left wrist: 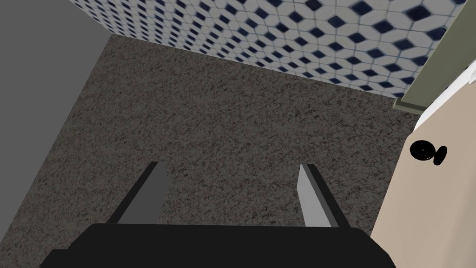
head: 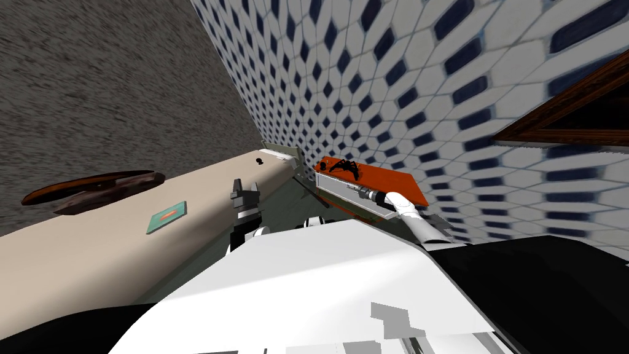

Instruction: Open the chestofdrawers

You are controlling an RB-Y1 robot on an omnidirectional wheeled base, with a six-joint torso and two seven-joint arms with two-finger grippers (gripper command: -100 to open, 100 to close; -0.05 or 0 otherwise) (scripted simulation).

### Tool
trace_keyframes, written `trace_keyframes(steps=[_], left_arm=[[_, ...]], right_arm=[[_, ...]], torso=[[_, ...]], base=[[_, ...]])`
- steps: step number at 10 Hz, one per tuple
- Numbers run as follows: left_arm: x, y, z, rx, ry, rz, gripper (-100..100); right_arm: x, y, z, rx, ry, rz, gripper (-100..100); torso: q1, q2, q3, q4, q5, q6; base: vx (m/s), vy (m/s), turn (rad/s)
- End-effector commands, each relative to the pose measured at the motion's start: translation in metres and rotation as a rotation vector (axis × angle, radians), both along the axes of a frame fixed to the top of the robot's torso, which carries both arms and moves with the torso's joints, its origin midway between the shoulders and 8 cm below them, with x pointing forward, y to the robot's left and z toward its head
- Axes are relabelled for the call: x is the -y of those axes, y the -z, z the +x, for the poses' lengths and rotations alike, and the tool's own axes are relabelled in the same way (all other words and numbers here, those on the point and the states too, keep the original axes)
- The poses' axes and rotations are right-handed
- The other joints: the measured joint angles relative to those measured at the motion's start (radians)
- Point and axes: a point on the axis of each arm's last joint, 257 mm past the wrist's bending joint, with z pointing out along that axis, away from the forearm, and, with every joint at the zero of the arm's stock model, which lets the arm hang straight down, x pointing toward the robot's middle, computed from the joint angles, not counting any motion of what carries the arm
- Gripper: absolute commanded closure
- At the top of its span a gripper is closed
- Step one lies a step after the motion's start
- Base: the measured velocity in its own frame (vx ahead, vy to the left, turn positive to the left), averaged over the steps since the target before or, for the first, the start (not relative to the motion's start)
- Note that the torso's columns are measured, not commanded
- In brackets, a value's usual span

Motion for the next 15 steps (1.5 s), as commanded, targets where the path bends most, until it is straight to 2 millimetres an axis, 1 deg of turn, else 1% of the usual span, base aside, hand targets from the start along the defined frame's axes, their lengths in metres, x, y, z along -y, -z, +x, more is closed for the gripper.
trace_keyframes(steps=[1, 3, 5, 7, 8, 9, 10, 11, 12, 13, 14, 15], left_arm=[[0.000, 0.000, 0.000, 0.000, 0.000, 0.000, 0], [0.000, 0.000, 0.000, 0.000, 0.000, 0.000, 0], [0.000, 0.000, 0.000, 0.000, 0.000, 0.000, 0], [0.000, 0.000, 0.000, 0.000, 0.000, 0.000, 0], [0.000, 0.000, 0.000, 0.000, 0.000, 0.000, 0], [0.000, 0.000, 0.000, 0.000, 0.000, 0.000, 0], [0.000, 0.000, 0.000, 0.000, 0.000, 0.000, 0], [0.000, 0.000, 0.000, 0.000, 0.000, 0.000, 0], [0.000, 0.000, 0.000, 0.000, 0.000, 0.000, 0], [0.000, 0.000, 0.000, 0.000, 0.000, 0.000, 0], [0.000, 0.000, 0.000, 0.000, 0.000, 0.000, 0], [0.000, 0.000, 0.000, 0.000, 0.000, 0.000, 0]], right_arm=[[-0.003, -0.003, 0.000, 0.003, -0.011, 0.002, 100], [-0.006, 0.002, -0.003, -0.007, -0.016, 0.005, 100], [-0.007, 0.001, -0.003, -0.005, -0.021, 0.004, 100], [-0.008, -0.002, -0.003, -0.002, -0.028, 0.002, 100], [0.002, -0.014, -0.001, -0.007, -0.027, 0.005, -100], [0.005, -0.020, 0.001, -0.007, -0.027, 0.005, -100], [0.011, -0.030, 0.003, -0.007, -0.028, 0.006, -100], [0.013, -0.036, 0.004, -0.007, -0.029, 0.007, -100], [0.019, -0.046, 0.007, -0.007, -0.030, 0.008, -100], [0.015, -0.040, 0.006, -0.007, -0.029, 0.007, -100], [0.016, -0.041, 0.007, -0.008, -0.029, 0.008, 0], [0.016, -0.041, 0.007, -0.008, -0.029, 0.008, 0]], torso=[[-0.001, -0.001, -0.001, 0.000, 0.001, 0.001], [-0.005, -0.005, -0.003, 0.000, 0.001, 0.001], [0.000, 0.000, 0.000, -0.001, -0.001, 0.001], [-0.002, -0.001, -0.001, 0.000, 0.000, 0.001], [-0.001, -0.001, -0.001, 0.000, 0.000, 0.001], [-0.004, -0.006, -0.003, -0.001, -0.001, 0.000], [-0.007, -0.009, -0.005, -0.003, -0.003, 0.000], [-0.008, -0.009, -0.005, -0.002, -0.001, 0.000], [-0.006, -0.007, -0.004, -0.002, -0.001, 0.000], [-0.004, -0.004, -0.002, -0.002, -0.002, 0.000], [-0.004, -0.003, -0.002, -0.002, -0.002, 0.001], [-0.005, -0.003, -0.002, -0.002, -0.002, 0.001]], base=[[-0.129, 0.120, -0.035], [-0.070, 0.075, -0.018], [-0.133, 0.135, -0.043], [-0.134, 0.131, -0.033], [-0.074, 0.101, -0.024], [-0.010, 0.043, -0.001], [-0.001, 0.034, -0.004], [-0.001, 0.028, -0.006], [-0.002, 0.030, -0.004], [0.000, 0.014, -0.001], [0.000, 0.000, 0.000], [0.000, 0.000, 0.000]])
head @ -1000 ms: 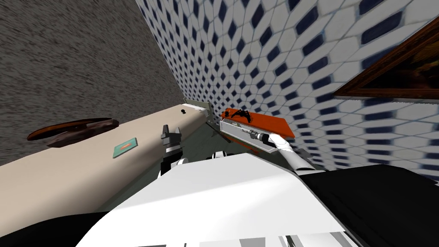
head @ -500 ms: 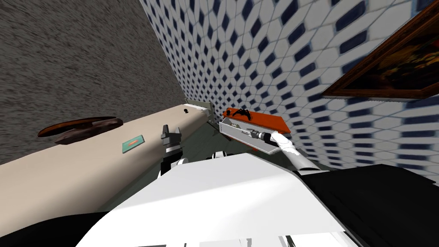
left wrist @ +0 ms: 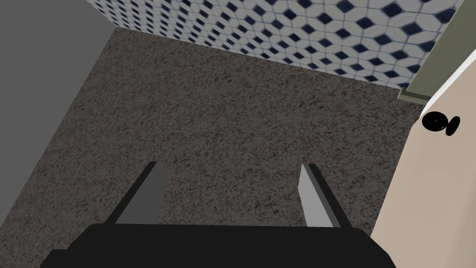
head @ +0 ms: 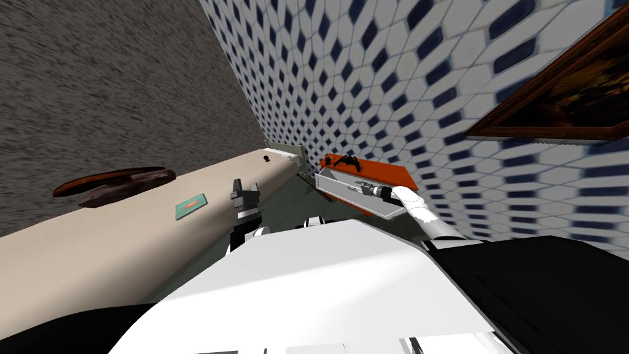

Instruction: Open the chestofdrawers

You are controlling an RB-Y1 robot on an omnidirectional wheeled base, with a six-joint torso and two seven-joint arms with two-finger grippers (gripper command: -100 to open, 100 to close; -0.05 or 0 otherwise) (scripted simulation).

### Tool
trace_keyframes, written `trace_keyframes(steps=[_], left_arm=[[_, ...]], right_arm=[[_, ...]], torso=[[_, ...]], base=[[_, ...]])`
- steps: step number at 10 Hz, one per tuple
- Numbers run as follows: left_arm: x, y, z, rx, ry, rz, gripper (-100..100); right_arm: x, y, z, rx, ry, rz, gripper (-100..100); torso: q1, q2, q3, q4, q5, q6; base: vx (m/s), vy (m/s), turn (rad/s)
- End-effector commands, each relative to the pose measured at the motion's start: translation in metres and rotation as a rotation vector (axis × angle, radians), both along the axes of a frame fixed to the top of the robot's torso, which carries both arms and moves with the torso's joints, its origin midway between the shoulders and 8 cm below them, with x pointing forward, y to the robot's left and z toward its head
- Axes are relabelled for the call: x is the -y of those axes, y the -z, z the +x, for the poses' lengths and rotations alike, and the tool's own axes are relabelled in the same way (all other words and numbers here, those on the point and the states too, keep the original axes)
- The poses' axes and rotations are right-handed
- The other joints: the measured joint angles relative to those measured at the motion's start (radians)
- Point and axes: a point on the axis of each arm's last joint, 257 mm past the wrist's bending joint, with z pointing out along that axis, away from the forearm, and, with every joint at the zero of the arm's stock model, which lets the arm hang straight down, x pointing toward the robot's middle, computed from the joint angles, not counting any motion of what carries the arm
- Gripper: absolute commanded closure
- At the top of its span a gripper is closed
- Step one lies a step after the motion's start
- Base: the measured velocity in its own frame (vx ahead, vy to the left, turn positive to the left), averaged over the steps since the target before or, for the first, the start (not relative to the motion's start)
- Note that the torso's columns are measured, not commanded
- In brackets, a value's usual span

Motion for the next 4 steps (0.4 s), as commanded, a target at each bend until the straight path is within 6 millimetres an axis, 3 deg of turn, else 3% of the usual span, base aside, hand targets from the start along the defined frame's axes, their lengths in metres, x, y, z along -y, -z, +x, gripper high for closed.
trace_keyframes(steps=[1, 4], left_arm=[[0.0000, 0.0000, 0.0000, 0.000, 0.000, 0.000, 0], [0.0000, 0.0000, 0.0000, 0.000, 0.000, 0.000, 0]], right_arm=[[0.0000, 0.0000, 0.0000, 0.000, 0.000, 0.000, 0], [0.0000, 0.0000, 0.0000, 0.000, 0.000, 0.000, 0]], torso=[[0.000, 0.000, 0.000, 0.000, 0.000, 0.000], [0.001, -0.001, -0.001, 0.000, 0.000, 0.000]], base=[[0.000, 0.000, 0.000], [0.000, 0.000, 0.000]])
